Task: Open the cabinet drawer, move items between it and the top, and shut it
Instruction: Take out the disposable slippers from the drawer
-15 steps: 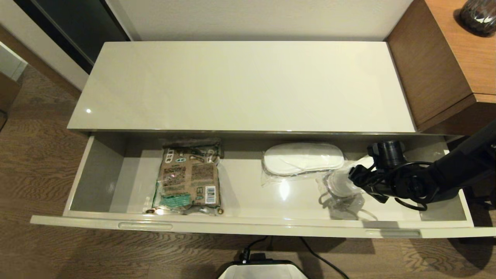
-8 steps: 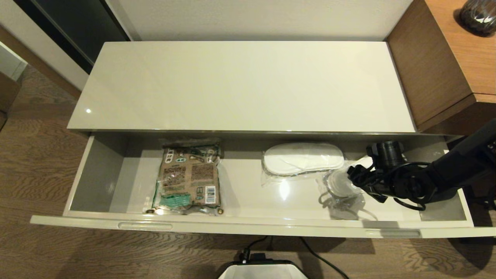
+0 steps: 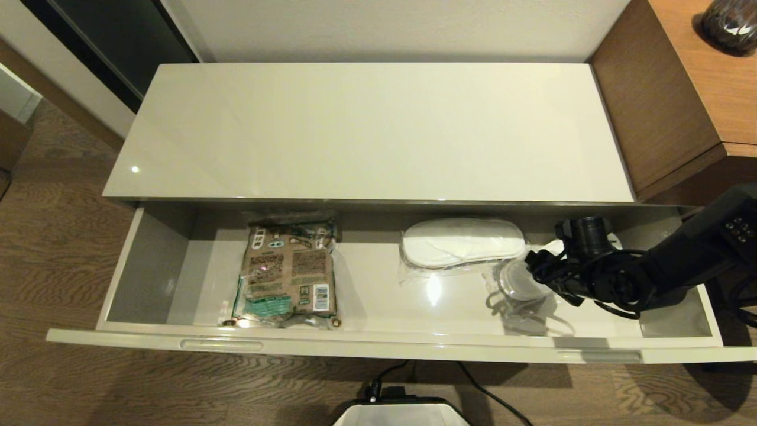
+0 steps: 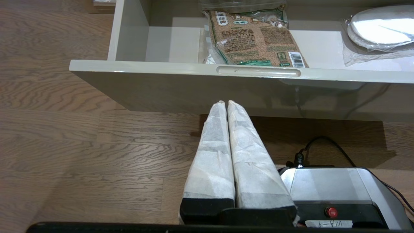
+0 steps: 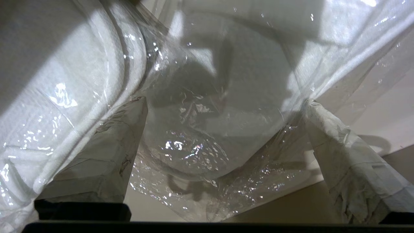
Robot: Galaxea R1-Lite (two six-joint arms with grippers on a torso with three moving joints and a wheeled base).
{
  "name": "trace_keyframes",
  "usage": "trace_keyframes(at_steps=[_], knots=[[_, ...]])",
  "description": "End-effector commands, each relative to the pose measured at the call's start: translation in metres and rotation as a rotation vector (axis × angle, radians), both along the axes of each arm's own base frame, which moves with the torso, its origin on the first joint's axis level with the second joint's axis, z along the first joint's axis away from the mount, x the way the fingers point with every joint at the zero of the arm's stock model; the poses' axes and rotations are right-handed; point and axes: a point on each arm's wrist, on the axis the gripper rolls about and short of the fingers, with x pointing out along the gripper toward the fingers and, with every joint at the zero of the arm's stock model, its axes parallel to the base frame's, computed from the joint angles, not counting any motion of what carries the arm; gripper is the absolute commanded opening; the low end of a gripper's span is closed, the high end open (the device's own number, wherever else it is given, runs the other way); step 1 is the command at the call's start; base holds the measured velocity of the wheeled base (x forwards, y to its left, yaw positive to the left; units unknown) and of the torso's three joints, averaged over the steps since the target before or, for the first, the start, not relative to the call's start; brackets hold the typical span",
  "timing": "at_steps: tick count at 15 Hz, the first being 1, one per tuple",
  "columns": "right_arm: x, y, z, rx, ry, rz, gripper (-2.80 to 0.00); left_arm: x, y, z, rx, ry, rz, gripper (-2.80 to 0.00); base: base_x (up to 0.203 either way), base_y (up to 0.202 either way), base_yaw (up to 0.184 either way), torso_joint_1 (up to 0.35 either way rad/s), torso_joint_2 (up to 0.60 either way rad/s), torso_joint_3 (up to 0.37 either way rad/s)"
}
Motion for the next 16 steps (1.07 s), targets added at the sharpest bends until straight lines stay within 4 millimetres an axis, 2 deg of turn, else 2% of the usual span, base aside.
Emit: trace_keyframes(at_steps=[1, 7, 16], knots=[[0.003, 0.000, -0.004, 0.002, 0.004, -0.004, 0.00, 0.000, 0.000, 0.000, 0.000, 0.000, 0.000, -2.80, 0.000, 0.000, 0.000, 0.000, 0.00, 0.000], [0.006, -0.001, -0.007, 0.005, 0.005, -0.008, 0.00, 0.000, 0.000, 0.000, 0.000, 0.002, 0.000, -2.80, 0.000, 0.000, 0.000, 0.000, 0.00, 0.000], [0.013, -0.008, -0.025, 0.000, 0.040, -0.029, 0.00, 0.000, 0.000, 0.000, 0.000, 0.000, 0.000, -2.80, 0.000, 0.000, 0.000, 0.000, 0.00, 0.000]])
